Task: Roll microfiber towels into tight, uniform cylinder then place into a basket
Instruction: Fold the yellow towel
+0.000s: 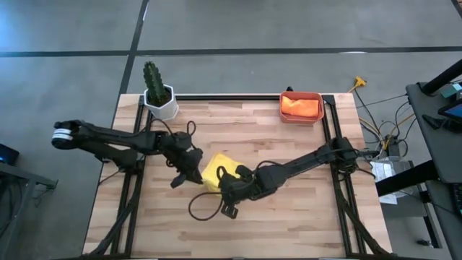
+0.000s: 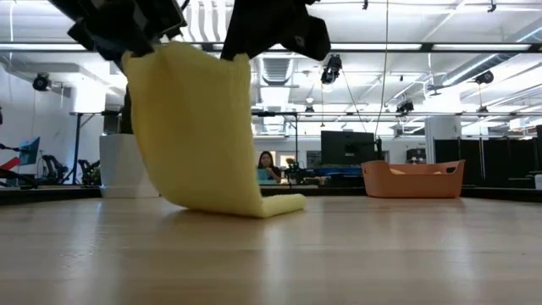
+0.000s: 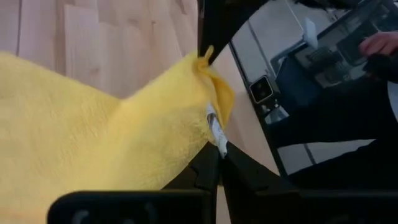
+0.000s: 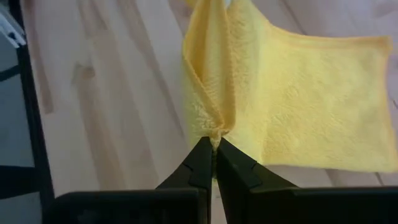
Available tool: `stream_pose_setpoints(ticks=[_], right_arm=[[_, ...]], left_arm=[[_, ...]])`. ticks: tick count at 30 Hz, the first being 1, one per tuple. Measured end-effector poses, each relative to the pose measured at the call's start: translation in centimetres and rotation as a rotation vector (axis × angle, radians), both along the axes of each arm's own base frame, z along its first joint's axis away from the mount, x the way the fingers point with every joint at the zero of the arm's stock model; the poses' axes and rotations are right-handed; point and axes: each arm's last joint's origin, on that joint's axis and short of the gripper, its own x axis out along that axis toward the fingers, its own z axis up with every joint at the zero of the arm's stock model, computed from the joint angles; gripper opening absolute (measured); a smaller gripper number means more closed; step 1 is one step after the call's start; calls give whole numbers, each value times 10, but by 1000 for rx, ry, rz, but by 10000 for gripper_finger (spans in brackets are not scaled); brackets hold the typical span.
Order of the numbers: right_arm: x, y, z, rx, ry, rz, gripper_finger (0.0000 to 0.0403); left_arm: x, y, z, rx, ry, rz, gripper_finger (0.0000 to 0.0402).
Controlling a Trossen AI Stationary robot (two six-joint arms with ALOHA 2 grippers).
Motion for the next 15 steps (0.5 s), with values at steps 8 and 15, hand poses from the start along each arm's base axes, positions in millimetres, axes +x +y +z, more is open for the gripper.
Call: stream_pose_setpoints(ticks=[8,15], right_arm=[[-5,-4,-9,-51,56,-14,11],[-11,-9,-26,-137,110,0,11]], left_arm=[[11,0,-29,14,175,-20,0],[26,4,-58,63,226,-49,0]])
